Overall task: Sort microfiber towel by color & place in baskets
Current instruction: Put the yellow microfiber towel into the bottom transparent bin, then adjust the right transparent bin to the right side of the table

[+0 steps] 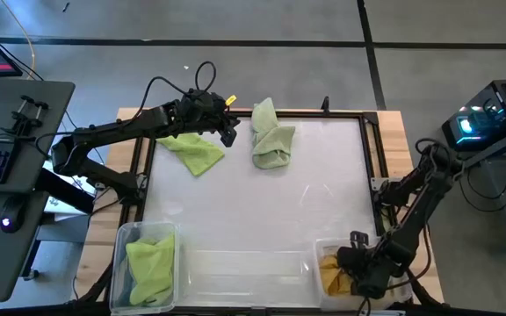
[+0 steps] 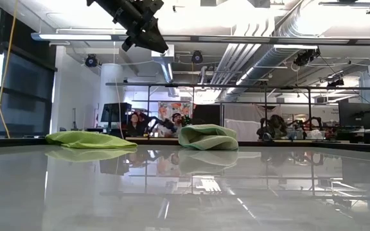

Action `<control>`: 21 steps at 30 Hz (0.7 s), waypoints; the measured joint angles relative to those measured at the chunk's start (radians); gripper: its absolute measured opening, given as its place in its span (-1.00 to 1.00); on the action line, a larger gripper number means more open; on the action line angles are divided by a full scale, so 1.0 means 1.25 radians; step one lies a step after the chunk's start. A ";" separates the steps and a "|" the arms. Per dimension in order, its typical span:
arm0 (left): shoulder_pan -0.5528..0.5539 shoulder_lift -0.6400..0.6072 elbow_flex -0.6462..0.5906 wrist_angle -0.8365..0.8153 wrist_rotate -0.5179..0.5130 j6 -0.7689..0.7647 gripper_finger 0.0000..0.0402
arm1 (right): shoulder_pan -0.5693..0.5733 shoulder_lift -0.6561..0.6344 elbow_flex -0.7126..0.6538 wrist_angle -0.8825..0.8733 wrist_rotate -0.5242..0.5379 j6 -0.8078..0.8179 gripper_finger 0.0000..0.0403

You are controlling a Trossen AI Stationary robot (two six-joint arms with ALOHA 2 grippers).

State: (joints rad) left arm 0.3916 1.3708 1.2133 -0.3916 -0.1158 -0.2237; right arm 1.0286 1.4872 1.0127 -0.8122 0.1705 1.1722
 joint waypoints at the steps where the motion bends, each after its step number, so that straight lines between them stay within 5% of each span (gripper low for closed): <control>1: 0.000 0.000 0.000 0.000 0.000 0.000 -0.68 | 0.000 0.000 0.012 -0.002 -0.005 -0.002 -1.00; 5: 0.000 0.000 0.000 0.000 0.000 0.000 -0.68 | 0.001 0.000 0.060 -0.021 -0.005 -0.020 -0.92; 14: 0.000 0.000 0.000 0.000 0.000 0.000 -0.68 | -0.008 0.000 0.183 -0.151 0.022 -0.019 -0.37; 21: 0.000 0.001 0.000 0.000 0.000 0.000 -0.68 | -0.038 -0.002 0.315 -0.285 0.084 -0.067 -0.28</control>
State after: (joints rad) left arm 0.3916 1.3716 1.2133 -0.3912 -0.1158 -0.2241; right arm 0.9808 1.4849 1.4064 -1.1688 0.2760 1.0889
